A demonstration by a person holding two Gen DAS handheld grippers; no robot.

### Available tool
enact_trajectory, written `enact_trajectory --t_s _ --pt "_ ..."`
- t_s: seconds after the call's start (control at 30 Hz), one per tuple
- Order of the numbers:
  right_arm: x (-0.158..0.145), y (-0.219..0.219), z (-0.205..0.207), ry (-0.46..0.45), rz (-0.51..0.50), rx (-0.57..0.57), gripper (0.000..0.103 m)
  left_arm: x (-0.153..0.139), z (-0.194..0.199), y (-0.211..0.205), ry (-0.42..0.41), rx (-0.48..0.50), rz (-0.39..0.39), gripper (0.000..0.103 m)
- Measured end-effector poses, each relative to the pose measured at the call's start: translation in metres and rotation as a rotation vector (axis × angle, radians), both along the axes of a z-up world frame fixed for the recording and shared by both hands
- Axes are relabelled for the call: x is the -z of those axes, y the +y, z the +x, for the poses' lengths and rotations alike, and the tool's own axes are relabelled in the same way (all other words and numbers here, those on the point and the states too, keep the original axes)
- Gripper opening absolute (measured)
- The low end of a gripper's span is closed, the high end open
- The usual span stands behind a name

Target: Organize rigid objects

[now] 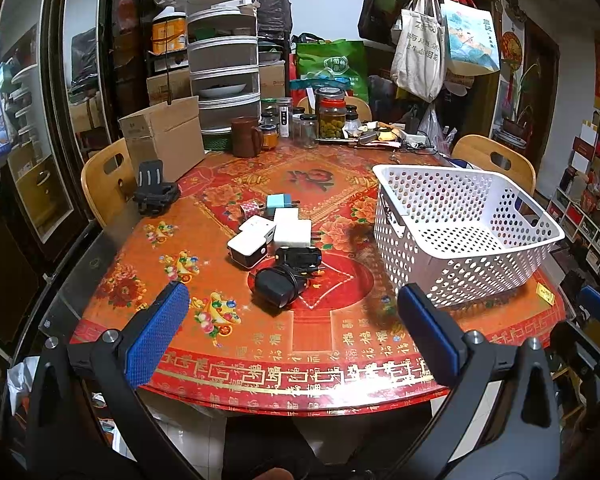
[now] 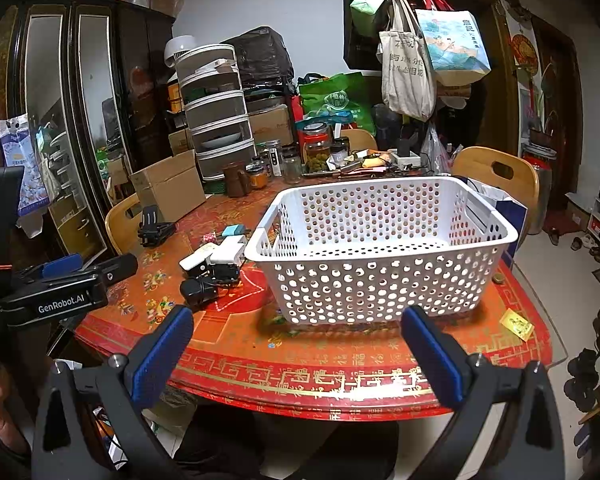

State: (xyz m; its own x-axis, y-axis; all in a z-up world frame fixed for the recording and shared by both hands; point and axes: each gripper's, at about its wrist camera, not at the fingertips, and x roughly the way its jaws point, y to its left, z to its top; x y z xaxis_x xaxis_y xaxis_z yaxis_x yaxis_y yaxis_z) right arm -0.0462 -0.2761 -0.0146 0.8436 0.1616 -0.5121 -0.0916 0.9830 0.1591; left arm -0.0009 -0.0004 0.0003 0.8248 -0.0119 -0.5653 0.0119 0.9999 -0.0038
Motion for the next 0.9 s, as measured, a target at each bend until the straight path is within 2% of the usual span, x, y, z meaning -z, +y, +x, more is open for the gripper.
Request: enact_trajectory --t_s 0.9 --pt "-0.0017 -0.0016 0.0005 -0.003 -0.003 -0.003 0.103 0.0061 0.0030 -0.0044 0.018 0.011 0.007 0.103"
